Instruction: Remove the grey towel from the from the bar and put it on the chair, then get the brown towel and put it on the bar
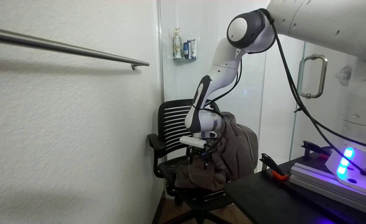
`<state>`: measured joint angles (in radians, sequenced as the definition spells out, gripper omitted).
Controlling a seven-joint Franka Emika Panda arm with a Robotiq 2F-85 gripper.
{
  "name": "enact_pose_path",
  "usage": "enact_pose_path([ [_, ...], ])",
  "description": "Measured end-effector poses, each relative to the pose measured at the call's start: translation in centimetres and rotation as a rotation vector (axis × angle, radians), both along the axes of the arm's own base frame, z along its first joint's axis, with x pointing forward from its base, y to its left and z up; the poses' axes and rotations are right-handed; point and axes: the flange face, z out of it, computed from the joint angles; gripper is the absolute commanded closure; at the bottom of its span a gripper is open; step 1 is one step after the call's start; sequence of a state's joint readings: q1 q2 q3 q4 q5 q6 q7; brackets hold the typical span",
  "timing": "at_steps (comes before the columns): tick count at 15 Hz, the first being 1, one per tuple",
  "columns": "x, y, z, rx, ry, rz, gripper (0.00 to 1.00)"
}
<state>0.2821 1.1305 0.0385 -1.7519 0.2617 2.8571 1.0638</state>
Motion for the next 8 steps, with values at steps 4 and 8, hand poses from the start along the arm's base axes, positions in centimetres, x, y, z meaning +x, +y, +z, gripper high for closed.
enact_pose_path([
  [4, 0.6, 0.4, -1.9, 0.005, -0.007, -0.001, 0.26],
  [8, 1.3, 0.5, -3.0, 0.009, -0.015, -0.002, 0.45],
])
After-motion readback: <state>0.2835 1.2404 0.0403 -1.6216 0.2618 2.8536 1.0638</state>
